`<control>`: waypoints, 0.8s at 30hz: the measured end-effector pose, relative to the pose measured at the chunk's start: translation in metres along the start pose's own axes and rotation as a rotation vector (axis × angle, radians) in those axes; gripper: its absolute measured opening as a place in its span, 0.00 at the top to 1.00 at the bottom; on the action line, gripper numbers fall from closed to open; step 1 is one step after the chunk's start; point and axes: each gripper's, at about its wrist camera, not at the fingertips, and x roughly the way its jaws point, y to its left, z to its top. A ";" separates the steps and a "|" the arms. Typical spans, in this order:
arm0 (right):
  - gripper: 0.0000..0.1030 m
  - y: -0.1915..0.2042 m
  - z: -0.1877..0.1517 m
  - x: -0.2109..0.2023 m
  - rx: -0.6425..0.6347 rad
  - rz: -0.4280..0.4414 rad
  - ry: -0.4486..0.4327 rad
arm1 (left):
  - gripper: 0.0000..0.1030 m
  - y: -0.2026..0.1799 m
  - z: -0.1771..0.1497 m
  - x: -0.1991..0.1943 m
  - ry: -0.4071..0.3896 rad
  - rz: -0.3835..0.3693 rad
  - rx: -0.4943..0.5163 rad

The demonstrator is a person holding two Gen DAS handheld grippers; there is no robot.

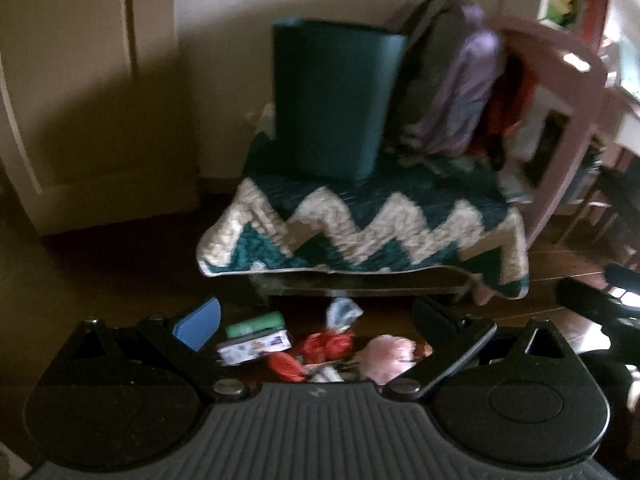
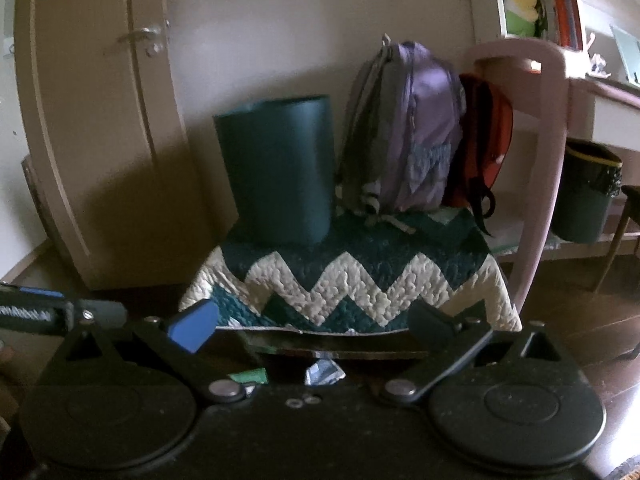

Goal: Collect trash
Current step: 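Grasp the white cartoon milk carton with the left gripper while the right gripper grasps the pink plastic bag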

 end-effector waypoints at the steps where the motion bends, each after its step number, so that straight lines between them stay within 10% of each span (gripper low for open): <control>1: 0.02 -0.004 0.001 0.010 0.001 -0.005 0.020 | 0.00 0.007 0.004 0.009 0.013 0.009 -0.006; 16: 0.05 -0.043 -0.015 0.178 0.036 -0.058 0.283 | 0.00 0.089 0.048 0.187 0.196 0.172 0.027; 24: 0.06 -0.061 -0.044 0.278 0.079 -0.050 0.427 | 0.00 0.115 0.017 0.300 0.373 0.107 0.092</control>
